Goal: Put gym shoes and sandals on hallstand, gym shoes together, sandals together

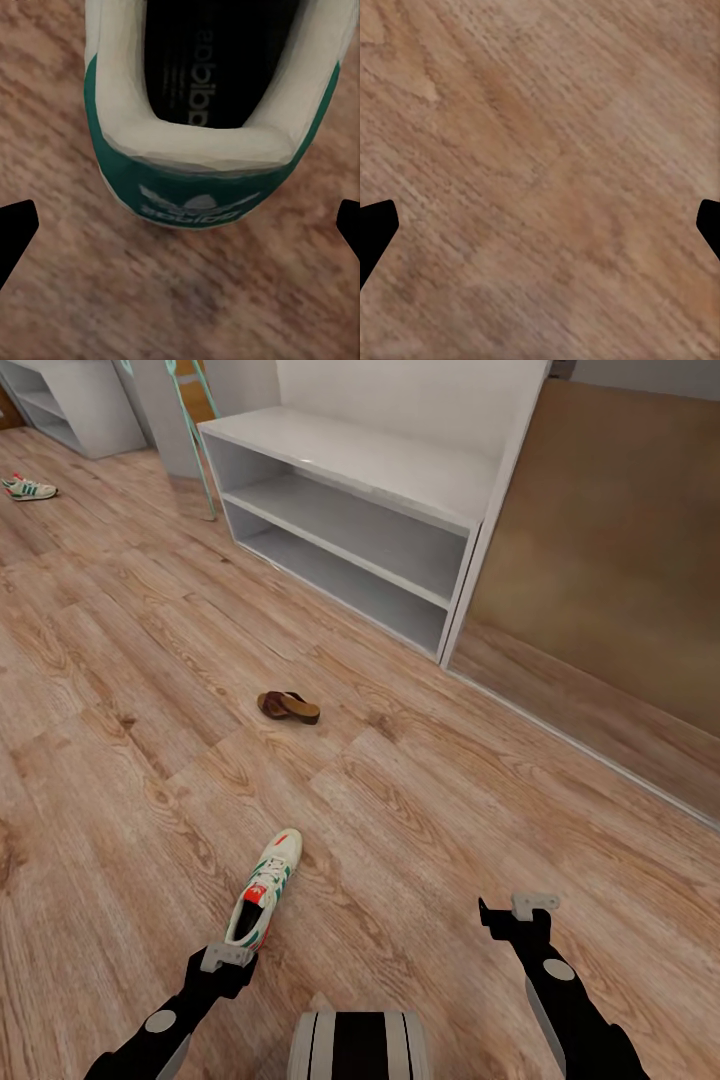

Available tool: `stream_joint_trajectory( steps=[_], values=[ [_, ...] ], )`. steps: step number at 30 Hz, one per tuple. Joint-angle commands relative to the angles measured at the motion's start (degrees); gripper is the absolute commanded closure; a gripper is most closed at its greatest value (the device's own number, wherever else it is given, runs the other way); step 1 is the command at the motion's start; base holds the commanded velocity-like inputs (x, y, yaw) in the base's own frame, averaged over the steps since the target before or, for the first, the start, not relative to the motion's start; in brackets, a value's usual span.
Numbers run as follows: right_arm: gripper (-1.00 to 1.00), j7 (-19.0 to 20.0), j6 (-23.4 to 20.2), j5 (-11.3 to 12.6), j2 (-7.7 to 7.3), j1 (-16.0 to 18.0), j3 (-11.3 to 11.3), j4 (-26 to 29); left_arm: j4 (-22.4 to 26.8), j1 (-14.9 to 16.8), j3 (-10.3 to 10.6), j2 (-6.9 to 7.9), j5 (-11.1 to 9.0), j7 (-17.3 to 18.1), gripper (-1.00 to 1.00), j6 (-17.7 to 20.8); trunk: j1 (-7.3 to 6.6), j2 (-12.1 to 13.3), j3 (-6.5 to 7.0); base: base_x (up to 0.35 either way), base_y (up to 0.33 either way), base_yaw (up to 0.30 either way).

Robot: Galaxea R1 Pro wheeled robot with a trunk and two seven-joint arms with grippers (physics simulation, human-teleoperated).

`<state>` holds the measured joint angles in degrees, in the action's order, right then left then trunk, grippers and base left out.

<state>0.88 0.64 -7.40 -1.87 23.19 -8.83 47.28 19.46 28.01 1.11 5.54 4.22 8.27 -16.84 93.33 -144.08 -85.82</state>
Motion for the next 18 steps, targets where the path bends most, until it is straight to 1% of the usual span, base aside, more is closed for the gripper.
stream_joint_trajectory(
  steps=[1,3,9,18],
  values=[
    [-1.00,0.09,0.07,-0.60,0.03,0.02,-0.14,0.00,-0.03,0.02,0.08,0.04,0.44,-0.09,-1.00,-0.24,-0.01,-0.01,-0.03,0.000,0.000,0.000],
    [-1.00,0.10,0.07,-0.60,0.03,0.02,-0.14,0.00,-0.05,0.02,0.01,0.07,0.44,-0.09,-1.00,-0.22,-0.01,-0.01,-0.03,0.065,0.000,0.000],
    [-1.00,0.10,0.07,-0.60,0.03,0.02,-0.14,0.00,-0.04,0.02,0.01,0.08,0.44,-0.09,-1.00,-0.22,-0.01,-0.01,-0.03,0.152,0.000,0.000],
    [-1.00,0.11,0.07,-0.60,0.03,0.02,-0.14,0.00,-0.03,0.02,0.03,0.09,0.43,-0.09,-1.00,-0.22,-0.01,-0.01,-0.03,0.020,0.000,0.000]
  ],
)
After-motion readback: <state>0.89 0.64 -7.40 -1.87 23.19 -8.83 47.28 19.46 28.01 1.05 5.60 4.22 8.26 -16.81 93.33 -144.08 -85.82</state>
